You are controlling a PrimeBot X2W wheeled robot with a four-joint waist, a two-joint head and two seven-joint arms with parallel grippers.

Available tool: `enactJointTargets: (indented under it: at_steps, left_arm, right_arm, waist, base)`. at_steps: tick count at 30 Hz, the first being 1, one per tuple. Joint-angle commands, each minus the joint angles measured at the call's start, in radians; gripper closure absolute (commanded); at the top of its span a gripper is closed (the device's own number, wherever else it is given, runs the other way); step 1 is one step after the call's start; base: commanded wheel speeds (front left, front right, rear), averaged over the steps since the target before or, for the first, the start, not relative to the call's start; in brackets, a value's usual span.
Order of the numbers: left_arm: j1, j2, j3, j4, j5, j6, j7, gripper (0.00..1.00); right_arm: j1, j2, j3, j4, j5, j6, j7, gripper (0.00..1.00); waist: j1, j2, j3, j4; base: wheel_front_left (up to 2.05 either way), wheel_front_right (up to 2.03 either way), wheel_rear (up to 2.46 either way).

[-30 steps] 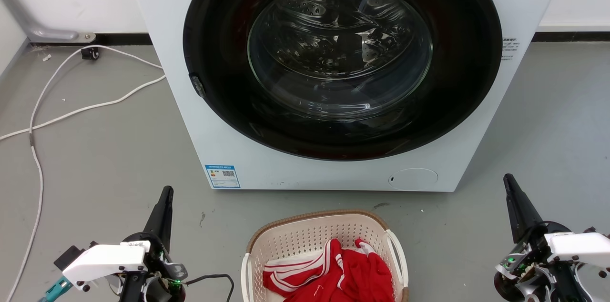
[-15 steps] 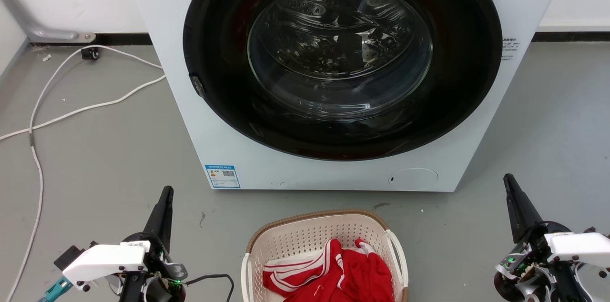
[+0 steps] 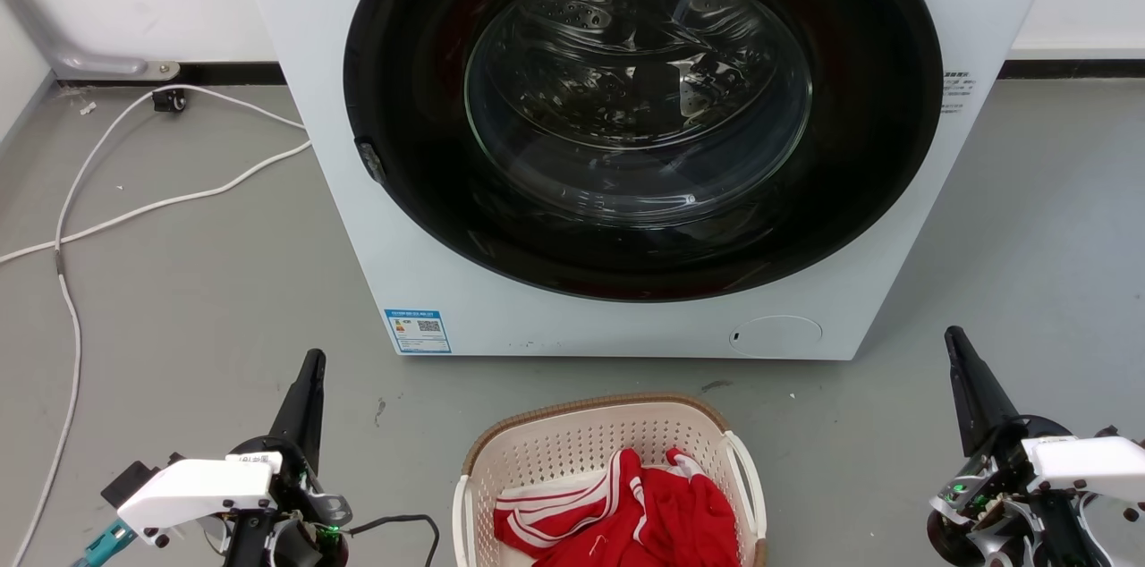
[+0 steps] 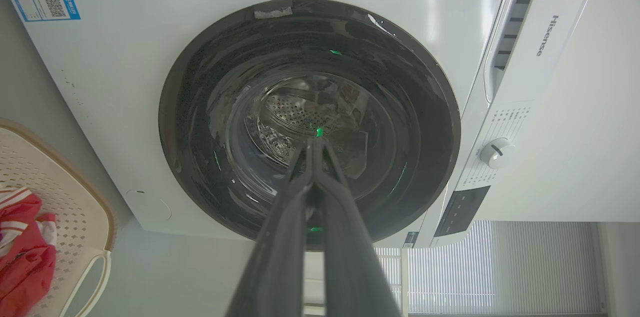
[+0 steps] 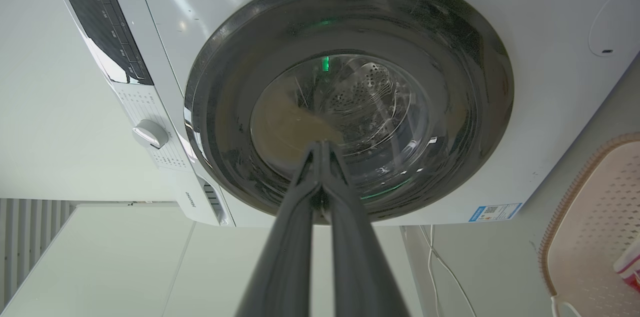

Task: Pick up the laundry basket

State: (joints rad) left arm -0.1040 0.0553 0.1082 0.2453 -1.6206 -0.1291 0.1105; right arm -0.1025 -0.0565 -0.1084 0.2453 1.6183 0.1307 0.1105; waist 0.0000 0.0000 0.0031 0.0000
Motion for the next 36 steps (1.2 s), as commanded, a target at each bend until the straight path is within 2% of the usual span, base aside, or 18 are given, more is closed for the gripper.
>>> enactJointTargets:
  at_steps: [1, 12, 13, 16, 28, 36]
  left_arm:
    - [-0.009, -0.002, 0.004, 0.001, 0.006, -0.004, 0.002, 1.00]
    - [-0.010, -0.002, 0.005, 0.001, 0.006, -0.004, 0.002, 1.00]
    - [0.001, -0.002, 0.000, 0.003, 0.002, 0.000, 0.001, 0.00]
    - [0.024, -0.007, -0.003, 0.027, 0.002, 0.001, 0.000, 0.00]
    - [0.052, -0.006, -0.021, -0.022, 0.037, 0.001, -0.060, 0.00]
    - [0.074, -0.006, -0.005, -0.038, 0.075, 0.000, -0.096, 0.00]
  right_arm:
    - [-0.012, 0.004, -0.002, 0.001, -0.003, 0.000, 0.002, 1.00]
    - [-0.012, 0.004, -0.003, 0.001, -0.004, 0.000, 0.003, 1.00]
    - [0.002, 0.001, -0.001, 0.002, 0.000, 0.000, 0.000, 0.00]
    - [0.024, 0.003, 0.001, 0.026, 0.000, 0.000, -0.001, 0.00]
    - [0.045, 0.003, 0.025, -0.003, -0.043, 0.000, -0.061, 0.00]
    - [0.044, 0.004, 0.021, 0.006, -0.129, 0.000, -0.097, 0.00]
  waist:
    - [0.0000, 0.0000, 0.000, 0.000]
    - [0.0000, 0.0000, 0.000, 0.000]
    - [0.0000, 0.0000, 0.000, 0.000]
    - [0.0000, 0.0000, 0.000, 0.000]
    - [0.0000, 0.0000, -0.001, -0.001]
    - [0.0000, 0.0000, -0.002, -0.002]
  base:
    - [0.00, 0.00, 0.00]
    - [0.00, 0.00, 0.00]
    - [0.00, 0.00, 0.00]
    - [0.00, 0.00, 0.00]
    - [0.00, 0.00, 0.00]
    - [0.00, 0.00, 0.00]
